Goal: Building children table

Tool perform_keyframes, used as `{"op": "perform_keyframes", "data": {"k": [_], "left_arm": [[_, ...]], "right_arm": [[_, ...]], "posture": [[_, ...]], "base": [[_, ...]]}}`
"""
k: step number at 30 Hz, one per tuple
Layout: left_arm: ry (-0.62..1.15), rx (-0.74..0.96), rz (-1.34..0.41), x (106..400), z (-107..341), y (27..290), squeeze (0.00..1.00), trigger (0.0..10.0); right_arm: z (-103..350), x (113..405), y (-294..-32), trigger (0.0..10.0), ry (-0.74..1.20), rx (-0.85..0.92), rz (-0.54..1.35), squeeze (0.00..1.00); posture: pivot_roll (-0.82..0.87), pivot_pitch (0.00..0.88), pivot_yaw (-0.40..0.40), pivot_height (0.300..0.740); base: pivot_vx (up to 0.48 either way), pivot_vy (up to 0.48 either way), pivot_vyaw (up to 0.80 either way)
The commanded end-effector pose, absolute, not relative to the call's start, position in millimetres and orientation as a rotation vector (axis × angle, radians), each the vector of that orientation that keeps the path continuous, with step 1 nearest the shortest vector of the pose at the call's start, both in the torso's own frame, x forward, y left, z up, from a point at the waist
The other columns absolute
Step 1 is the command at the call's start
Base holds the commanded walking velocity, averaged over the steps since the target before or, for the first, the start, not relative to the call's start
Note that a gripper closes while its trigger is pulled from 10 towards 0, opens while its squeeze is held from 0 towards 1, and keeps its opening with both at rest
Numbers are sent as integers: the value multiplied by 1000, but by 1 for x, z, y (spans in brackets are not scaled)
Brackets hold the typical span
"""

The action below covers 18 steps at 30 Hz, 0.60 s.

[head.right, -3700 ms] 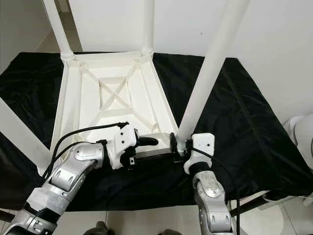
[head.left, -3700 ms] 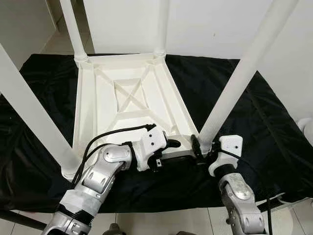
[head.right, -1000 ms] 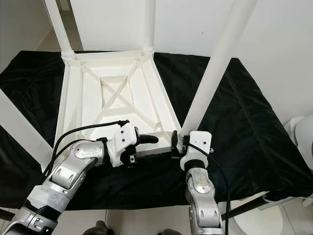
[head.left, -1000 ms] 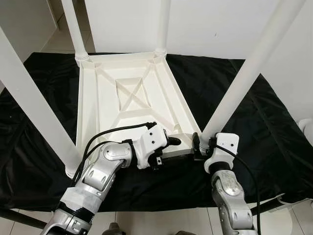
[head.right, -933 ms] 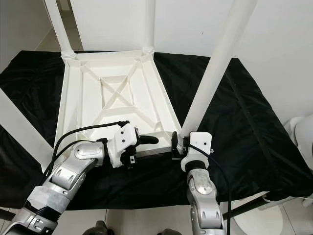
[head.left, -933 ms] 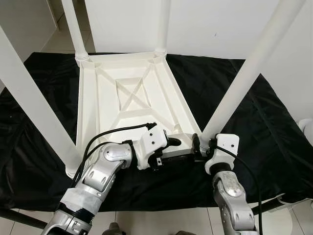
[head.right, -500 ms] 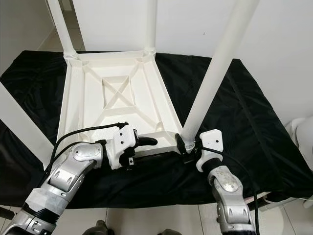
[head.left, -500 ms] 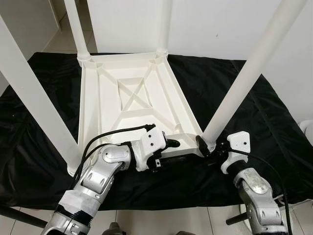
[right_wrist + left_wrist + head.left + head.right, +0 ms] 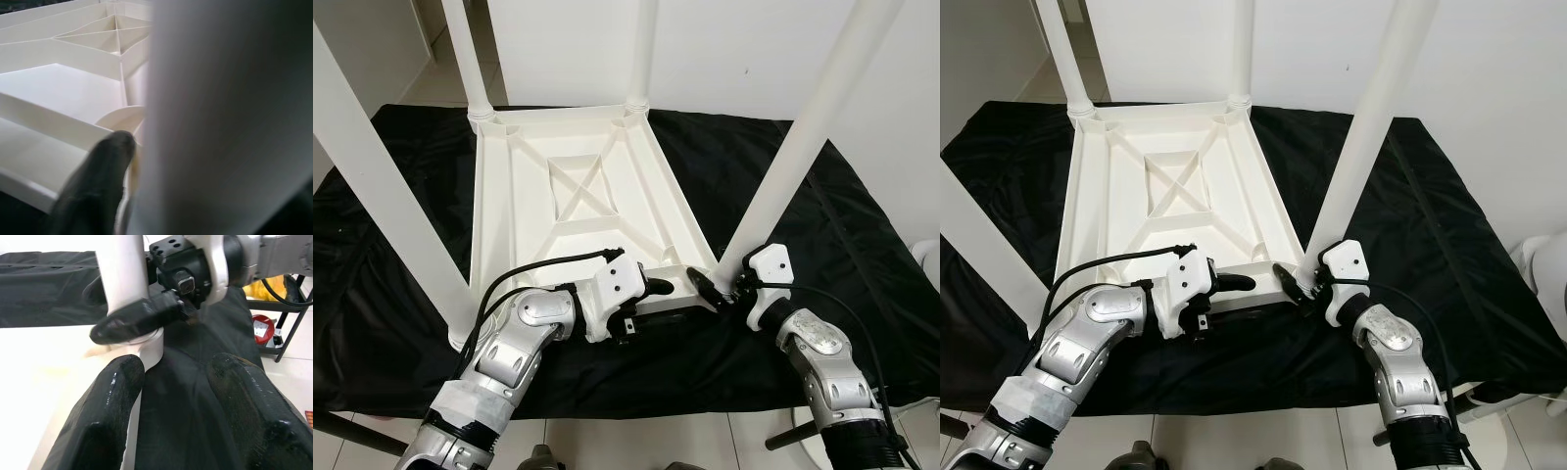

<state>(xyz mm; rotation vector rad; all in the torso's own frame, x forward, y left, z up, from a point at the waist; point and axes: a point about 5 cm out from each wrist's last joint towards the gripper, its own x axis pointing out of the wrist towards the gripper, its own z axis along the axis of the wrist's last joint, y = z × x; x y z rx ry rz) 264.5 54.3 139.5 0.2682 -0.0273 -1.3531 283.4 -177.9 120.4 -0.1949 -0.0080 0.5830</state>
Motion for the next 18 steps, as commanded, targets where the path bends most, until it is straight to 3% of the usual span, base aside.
{"op": "perform_keyframes", "data": {"k": [1,10,11,18], "left_arm": [[-46,280,-1323,267,144,54,0,10000],[-49,280,-1318,266,144,52,0,10000],[-49,280,-1319,267,144,52,0,10000],[-45,285,-1337,268,144,50,0,10000]], "right_arm": [[113,285,-170,0,13,-187,653,0],[106,284,-174,0,23,-158,641,0],[106,284,-175,10000,21,-150,619,0],[103,288,-172,10000,27,-155,394,0]], "posture": [[39,0,-53,740],[36,0,-52,740],[32,0,-48,740],[7,0,-32,740]], "base": [[0,0,0],[0,0,0],[0,0,0],[0,0,0]]}}
